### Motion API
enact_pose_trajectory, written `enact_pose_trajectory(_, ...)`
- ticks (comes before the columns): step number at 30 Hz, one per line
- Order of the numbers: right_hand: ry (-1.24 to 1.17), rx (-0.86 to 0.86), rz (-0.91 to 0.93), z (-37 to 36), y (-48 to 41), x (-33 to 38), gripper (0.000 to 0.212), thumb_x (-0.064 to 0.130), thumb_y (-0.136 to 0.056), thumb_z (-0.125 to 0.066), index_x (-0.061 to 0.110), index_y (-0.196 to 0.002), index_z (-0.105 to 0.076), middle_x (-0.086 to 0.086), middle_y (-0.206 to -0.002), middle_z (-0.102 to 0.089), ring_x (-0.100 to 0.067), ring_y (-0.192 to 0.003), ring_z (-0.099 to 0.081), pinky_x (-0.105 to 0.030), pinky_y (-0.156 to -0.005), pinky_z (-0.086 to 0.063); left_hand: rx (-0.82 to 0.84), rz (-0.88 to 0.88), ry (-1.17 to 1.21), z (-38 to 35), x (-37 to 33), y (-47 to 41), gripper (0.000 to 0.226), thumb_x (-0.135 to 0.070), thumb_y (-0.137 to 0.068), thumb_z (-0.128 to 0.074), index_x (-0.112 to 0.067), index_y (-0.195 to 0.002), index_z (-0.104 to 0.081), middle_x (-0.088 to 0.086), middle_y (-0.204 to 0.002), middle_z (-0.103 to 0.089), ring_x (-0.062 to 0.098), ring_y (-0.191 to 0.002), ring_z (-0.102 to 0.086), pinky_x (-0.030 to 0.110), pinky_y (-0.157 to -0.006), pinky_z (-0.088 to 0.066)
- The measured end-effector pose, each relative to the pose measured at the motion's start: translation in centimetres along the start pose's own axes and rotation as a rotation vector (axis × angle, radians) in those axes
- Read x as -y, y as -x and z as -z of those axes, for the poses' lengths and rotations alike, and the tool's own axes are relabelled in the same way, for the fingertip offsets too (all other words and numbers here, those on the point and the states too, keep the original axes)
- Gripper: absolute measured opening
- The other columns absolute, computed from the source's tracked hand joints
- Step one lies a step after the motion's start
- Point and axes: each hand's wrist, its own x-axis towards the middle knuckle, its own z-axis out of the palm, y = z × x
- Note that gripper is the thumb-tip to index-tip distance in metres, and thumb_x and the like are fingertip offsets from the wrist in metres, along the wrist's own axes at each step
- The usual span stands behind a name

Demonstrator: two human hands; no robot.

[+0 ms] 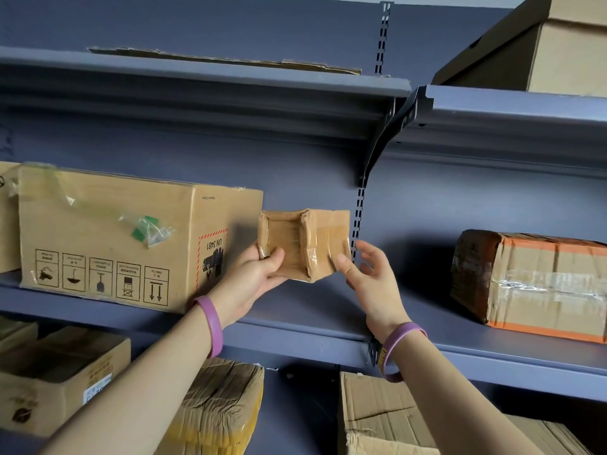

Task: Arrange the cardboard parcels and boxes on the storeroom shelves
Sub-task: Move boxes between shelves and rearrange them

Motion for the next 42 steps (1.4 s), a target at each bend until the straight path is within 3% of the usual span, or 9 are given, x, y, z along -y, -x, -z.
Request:
enact_pose_trajectory(3,-0.096,-0.018,-0.125,0.2,-0.1,0.1,0.087,0.048,-0.077,-0.074,0.025,-0.150,-0.032,0.004,-0.145,-0.039,-0.018,-0.132,-0.045,-0.045,-0.109,-0.043,0.011,0.002,0.044,0.2,-0.1,0.0,0.028,0.000,-0.103,-0.045,-0.014,-0.119,-0.061,0.001,-0.110,-0.074,0.017,-0.104,-0.070,0.040,-0.096,-0.054)
enact_pose_trajectory(8,-0.228,-0.004,-0.135,0.2,-0.3,0.2,0.046,0.019,-0.092,-0.069,0.013,-0.132,-0.047,-0.010,-0.123,-0.063,-0.026,-0.112,-0.065,-0.037,-0.081,-0.061,0.009,-0.027,0.059,0.3,0.1,-0.1,0.028,-0.004,-0.104,-0.045,-0.008,-0.129,-0.057,0.006,-0.110,-0.071,0.013,-0.092,-0.070,0.025,-0.070,-0.057)
enact_pose_trajectory(14,-0.318,-0.068,-0.097,0.4,-0.1,0.3,0.038,0.007,-0.089,-0.071,0.018,-0.116,-0.047,-0.014,-0.113,-0.066,-0.027,-0.102,-0.069,-0.033,-0.070,-0.061,-0.215,-0.129,-0.004,-0.3,-0.2,0.0,0.025,-0.021,-0.104,-0.050,-0.024,-0.128,-0.046,-0.001,-0.129,-0.058,0.013,-0.111,-0.063,0.035,-0.086,-0.057)
enact_pose_trajectory(20,-0.281,-0.126,-0.091,0.2,-0.2,0.3,0.039,0.012,-0.088,-0.074,0.021,-0.113,-0.045,-0.017,-0.115,-0.066,-0.029,-0.101,-0.068,-0.036,-0.073,-0.061,-0.059,-0.081,-0.092,-0.4,-0.6,0.8,0.056,-0.060,-0.086,-0.055,-0.026,-0.131,-0.056,-0.009,-0.128,-0.066,0.009,-0.121,-0.062,0.045,-0.102,-0.050)
enact_pose_trajectory(26,-0.277,-0.024,-0.059,0.3,0.3,1.1,0.018,0.038,-0.098,-0.057,0.024,-0.109,-0.052,0.001,-0.101,-0.064,-0.013,-0.093,-0.063,-0.042,-0.085,-0.060,-0.032,-0.077,-0.094,-0.1,-0.2,0.5,0.026,-0.025,-0.099,-0.058,-0.031,-0.124,-0.059,-0.011,-0.121,-0.071,0.004,-0.110,-0.067,0.028,-0.088,-0.055)
enact_pose_trajectory(32,-0.349,0.125,-0.145,0.7,0.4,1.3,0.067,0.050,-0.080,-0.078,0.019,-0.135,-0.053,-0.005,-0.126,-0.066,-0.018,-0.111,-0.067,-0.046,-0.091,-0.057,-0.063,-0.006,-0.023,0.2,0.0,0.0,0.030,-0.028,-0.101,-0.056,-0.021,-0.129,-0.061,-0.005,-0.125,-0.070,0.013,-0.117,-0.065,0.040,-0.103,-0.050)
enact_pose_trajectory(36,-0.321,0.060,-0.062,0.7,0.3,1.4,0.035,0.028,-0.090,-0.071,0.011,-0.119,-0.066,-0.009,-0.115,-0.072,-0.020,-0.103,-0.071,-0.040,-0.092,-0.057,-0.182,-0.065,-0.173,0.1,0.5,-0.2,0.043,-0.021,-0.100,-0.060,-0.015,-0.141,-0.049,0.000,-0.142,-0.051,0.018,-0.118,-0.061,0.042,-0.102,-0.052)
enact_pose_trajectory(38,-0.325,0.009,-0.039,0.7,0.0,0.9,0.038,0.029,-0.086,-0.077,0.009,-0.116,-0.066,-0.013,-0.114,-0.072,-0.028,-0.107,-0.070,-0.041,-0.088,-0.059,-0.242,-0.123,-0.292,-0.1,0.6,0.0,0.051,-0.024,-0.097,-0.065,-0.022,-0.144,-0.045,-0.004,-0.142,-0.042,0.010,-0.113,-0.058,0.037,-0.101,-0.051)
enact_pose_trajectory(42,-0.179,0.045,0.002,0.0,0.0,0.8,0.080,0.050,-0.061,-0.086,0.005,-0.121,-0.058,-0.012,-0.112,-0.070,-0.027,-0.106,-0.069,-0.033,-0.077,-0.058,0.019,-0.180,-0.535,-0.5,0.3,0.8,0.049,-0.051,-0.078,-0.063,-0.046,-0.126,-0.053,-0.013,-0.135,-0.053,0.005,-0.112,-0.061,0.026,-0.096,-0.049)
